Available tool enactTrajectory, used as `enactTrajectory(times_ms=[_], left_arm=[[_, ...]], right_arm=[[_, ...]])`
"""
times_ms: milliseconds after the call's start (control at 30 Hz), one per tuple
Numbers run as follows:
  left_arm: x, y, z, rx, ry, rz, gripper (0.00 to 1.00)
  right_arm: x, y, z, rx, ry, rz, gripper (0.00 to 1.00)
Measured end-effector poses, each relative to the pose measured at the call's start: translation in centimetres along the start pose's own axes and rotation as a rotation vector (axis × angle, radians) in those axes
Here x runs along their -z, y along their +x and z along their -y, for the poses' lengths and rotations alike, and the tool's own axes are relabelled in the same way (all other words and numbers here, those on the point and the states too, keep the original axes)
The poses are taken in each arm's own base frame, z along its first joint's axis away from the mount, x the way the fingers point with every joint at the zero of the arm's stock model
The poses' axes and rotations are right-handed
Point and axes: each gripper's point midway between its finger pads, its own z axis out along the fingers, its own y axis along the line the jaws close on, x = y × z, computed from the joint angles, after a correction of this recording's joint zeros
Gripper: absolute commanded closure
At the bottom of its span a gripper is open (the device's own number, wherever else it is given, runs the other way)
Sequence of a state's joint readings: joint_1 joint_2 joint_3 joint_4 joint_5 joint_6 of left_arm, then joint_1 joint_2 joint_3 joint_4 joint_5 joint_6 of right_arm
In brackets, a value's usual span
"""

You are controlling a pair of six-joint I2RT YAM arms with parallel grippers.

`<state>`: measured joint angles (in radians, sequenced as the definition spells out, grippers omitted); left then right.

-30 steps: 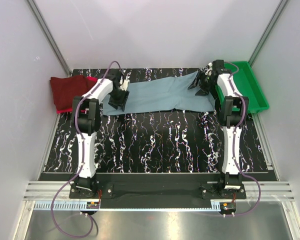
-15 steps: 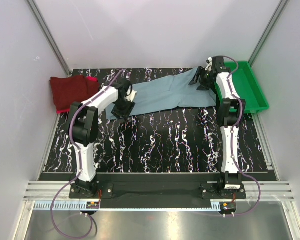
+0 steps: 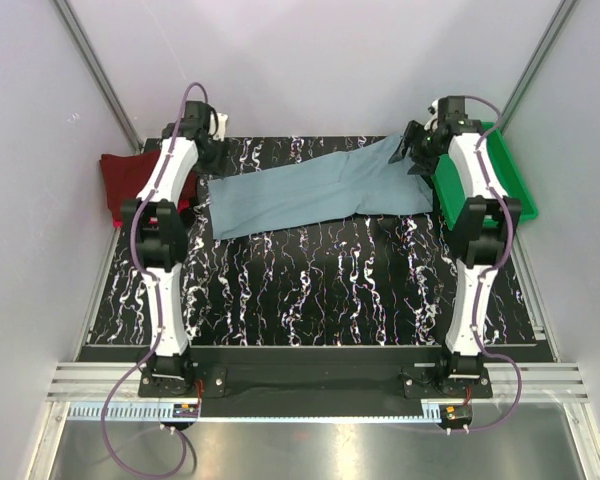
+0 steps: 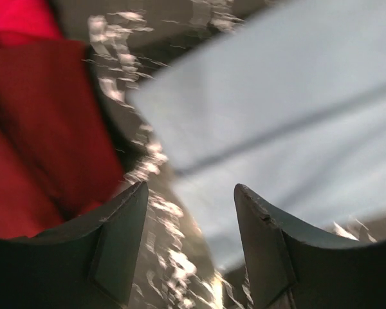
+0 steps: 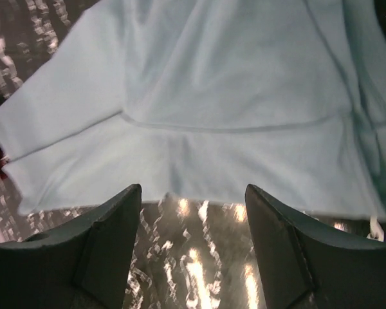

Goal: Fold and stack the t-shirts
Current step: Fold the tshirt

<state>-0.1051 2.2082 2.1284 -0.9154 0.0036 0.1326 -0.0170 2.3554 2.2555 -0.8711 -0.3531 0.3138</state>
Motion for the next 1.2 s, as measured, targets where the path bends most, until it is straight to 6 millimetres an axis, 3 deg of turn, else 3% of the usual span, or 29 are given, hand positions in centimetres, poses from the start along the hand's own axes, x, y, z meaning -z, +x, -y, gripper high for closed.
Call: enactTrajectory(times_ms=[133,267,367,567,933,1067,1200], left_arm=[[-3.7,1.1,-2.9,0.048,-0.028,-0.045,0.40],[-6.8,2.9,-2.7,0.051,-0.012,-0.106,0.41],[-7.9,3.5,-2.5,0.052,0.000,-0.124,0.41],[-8.3,3.0,-3.1,0.062,-0.004,-0.107,0.41],[-10.9,4.0,-4.6,0.098,-0.012,-0.124,0.46],[-11.1,3.4,-4.7,0.104,-0.008,-0.106,0.55],[-11.6,3.0,-4.3,0.108,0.010,-0.092,0.73]], right_arm=[[4.2,0.0,-1.9,0.001,-0.024,0.039,0.27],[5.7,0.1,-2.6,0.003,-0.033,0.057,0.27],[5.0,1.3,-1.9,-0.011,-0.020,0.025,0.27],[3.6,4.2,-0.2,-0.044,0.015,-0.060,0.27],[2.4,5.0,1.1,-0.024,0.044,-0.085,0.27],[0.6,5.1,2.4,-0.008,0.076,-0.102,0.27],[-1.6,5.8,4.0,0.000,0.109,-0.137,0.27]])
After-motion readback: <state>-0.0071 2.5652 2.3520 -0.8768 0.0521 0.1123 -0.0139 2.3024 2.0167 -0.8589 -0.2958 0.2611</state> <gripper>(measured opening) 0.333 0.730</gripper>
